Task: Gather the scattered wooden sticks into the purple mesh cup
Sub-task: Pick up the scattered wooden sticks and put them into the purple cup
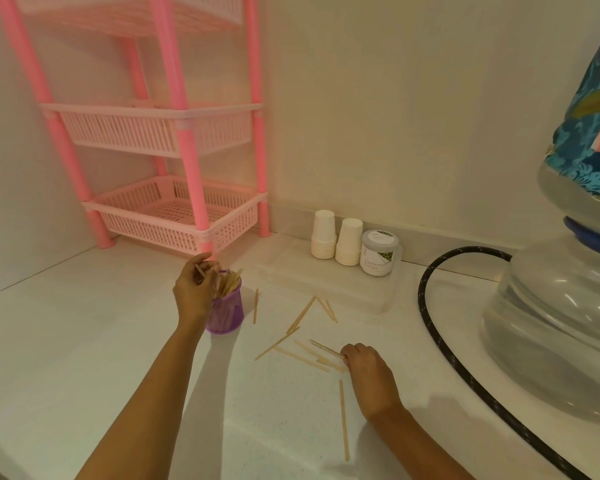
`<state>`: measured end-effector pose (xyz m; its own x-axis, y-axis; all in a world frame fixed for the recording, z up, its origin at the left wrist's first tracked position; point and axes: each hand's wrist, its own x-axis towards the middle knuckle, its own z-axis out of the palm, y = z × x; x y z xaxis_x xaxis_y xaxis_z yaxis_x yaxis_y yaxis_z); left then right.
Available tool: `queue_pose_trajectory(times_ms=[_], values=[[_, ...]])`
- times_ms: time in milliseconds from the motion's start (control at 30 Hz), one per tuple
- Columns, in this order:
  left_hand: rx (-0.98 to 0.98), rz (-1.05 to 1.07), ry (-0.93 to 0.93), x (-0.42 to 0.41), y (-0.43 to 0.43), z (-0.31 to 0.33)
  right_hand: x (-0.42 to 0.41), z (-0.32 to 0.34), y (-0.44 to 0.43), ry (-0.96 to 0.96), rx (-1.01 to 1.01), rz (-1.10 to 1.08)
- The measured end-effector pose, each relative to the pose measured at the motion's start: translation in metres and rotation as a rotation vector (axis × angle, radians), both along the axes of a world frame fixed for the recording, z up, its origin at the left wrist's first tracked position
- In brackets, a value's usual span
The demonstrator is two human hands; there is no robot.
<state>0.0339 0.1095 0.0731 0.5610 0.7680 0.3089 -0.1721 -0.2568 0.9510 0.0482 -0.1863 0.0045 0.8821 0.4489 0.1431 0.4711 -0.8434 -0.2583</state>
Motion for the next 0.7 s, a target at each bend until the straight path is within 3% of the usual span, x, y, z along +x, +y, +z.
queue_pose_trajectory(times_ms=[333,433,533,700], values=[[0.214,-0.132,0.104,0.005,-0.015,-0.004,-0.001,0.007,0.000,0.120,0.215,-0.150],[0.265,-0.258,0.252,0.013,-0.021,-0.005,-0.005,0.014,-0.005,0.133,0.097,-0.173],[0.444,-0.182,0.356,0.017,-0.026,-0.004,-0.013,0.021,-0.008,0.192,-0.098,-0.157],[0.770,-0.008,0.185,0.009,-0.043,0.004,-0.030,0.022,0.001,0.254,-0.268,-0.110]])
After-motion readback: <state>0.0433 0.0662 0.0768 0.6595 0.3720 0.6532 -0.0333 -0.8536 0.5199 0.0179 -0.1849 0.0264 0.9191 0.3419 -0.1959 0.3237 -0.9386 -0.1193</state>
